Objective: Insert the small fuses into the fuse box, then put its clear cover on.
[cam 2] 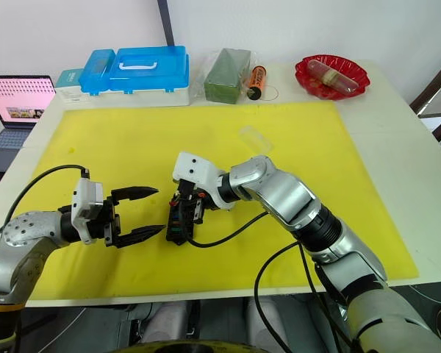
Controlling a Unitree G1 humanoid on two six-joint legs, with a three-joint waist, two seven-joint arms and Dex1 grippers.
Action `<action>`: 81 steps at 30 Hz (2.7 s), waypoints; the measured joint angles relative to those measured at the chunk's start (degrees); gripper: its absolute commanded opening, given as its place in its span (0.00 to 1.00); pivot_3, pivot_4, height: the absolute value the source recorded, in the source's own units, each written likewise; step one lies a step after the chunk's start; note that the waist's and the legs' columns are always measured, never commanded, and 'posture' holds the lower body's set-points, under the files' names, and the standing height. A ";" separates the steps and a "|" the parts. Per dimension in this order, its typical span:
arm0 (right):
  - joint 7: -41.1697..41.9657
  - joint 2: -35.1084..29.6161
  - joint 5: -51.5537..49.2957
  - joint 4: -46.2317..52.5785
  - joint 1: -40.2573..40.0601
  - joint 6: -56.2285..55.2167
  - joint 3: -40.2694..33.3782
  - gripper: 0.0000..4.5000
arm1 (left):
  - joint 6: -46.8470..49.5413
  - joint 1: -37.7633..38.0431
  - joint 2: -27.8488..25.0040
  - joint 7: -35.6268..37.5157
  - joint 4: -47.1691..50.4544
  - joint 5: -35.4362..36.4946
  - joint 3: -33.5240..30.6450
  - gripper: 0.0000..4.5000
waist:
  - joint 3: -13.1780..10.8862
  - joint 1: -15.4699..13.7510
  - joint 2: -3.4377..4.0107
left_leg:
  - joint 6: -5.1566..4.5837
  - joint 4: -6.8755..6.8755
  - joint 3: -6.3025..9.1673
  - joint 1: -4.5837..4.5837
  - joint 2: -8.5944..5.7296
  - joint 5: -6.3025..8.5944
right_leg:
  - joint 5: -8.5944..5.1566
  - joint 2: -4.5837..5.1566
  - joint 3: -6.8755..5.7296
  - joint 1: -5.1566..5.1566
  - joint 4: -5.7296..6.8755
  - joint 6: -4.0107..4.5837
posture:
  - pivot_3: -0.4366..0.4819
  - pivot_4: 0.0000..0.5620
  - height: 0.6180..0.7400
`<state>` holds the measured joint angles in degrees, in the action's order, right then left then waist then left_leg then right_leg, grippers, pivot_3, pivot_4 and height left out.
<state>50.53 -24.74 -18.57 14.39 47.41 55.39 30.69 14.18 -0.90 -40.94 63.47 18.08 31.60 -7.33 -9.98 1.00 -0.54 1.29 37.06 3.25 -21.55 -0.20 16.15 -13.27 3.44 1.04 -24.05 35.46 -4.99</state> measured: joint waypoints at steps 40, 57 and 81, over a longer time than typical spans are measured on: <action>0.05 0.31 0.30 -1.11 -0.29 3.21 0.07 0.01 | -4.47 -0.99 0.64 0.11 -3.32 -3.55 2.07 1.00 | 0.00 0.00 0.00 | 0.00 0.00 0.00 0.00 0.00 0.00 | 0.01 0.00 0.00 -0.01 0.01 -0.01 | 0.48 0.27 1.00; 0.33 -0.18 1.57 -1.21 -0.43 1.29 1.10 0.01 | -4.59 -1.13 1.16 0.11 -3.41 -3.93 2.18 1.00 | 0.00 0.00 0.00 | 0.00 0.00 0.00 0.00 0.00 0.00 | 0.01 0.00 0.00 -0.01 0.01 -0.02 | 0.48 0.27 1.00; 1.01 -0.49 2.06 -2.33 -1.54 -1.33 0.96 0.15 | -4.59 -1.55 1.35 0.08 -3.46 -4.18 2.65 1.00 | 0.00 0.01 0.00 | 0.00 0.00 0.00 0.00 0.00 0.00 | 0.01 0.00 0.00 -0.01 0.01 -0.01 | 0.48 0.27 1.00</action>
<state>51.54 -25.23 -16.51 12.05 45.87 54.06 31.66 9.59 -2.45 -39.60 63.55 14.62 27.42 -4.67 -9.98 1.01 -0.54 1.29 37.05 3.25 -21.55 -0.20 16.15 -13.27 3.44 1.04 -24.05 35.47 -5.00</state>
